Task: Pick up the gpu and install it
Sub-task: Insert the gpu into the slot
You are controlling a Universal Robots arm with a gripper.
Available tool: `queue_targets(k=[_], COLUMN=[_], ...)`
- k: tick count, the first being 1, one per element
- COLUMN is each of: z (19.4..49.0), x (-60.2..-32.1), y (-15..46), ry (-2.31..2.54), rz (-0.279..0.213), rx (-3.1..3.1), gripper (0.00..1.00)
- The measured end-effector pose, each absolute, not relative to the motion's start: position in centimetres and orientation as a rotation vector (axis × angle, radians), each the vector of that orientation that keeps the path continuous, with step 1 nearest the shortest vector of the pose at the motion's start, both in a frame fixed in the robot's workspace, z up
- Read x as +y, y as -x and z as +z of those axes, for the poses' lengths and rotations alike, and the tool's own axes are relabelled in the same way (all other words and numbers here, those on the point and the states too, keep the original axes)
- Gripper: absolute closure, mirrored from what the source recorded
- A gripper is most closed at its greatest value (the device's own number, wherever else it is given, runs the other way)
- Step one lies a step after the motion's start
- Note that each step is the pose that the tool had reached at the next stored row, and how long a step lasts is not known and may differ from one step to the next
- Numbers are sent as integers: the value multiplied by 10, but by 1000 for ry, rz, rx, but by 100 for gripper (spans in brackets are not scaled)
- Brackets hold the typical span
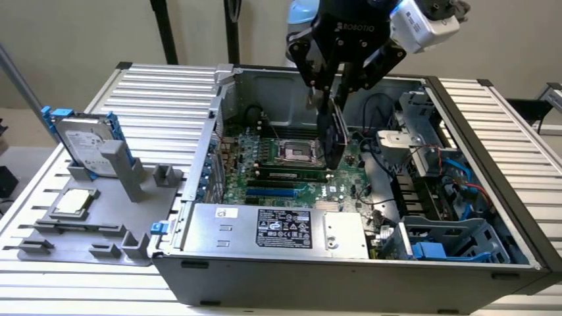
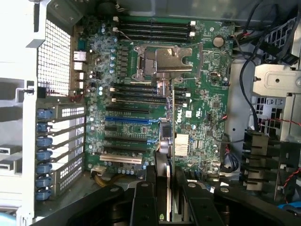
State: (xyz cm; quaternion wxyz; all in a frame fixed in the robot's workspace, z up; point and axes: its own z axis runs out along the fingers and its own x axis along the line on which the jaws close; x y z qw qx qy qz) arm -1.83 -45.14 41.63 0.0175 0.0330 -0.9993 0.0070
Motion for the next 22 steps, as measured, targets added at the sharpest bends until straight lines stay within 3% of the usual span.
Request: queue_targets(k=[22], z=[408], x=[-451], y=[18], ry=[-720], rz=[32], rx=[-3025], gripper=[73])
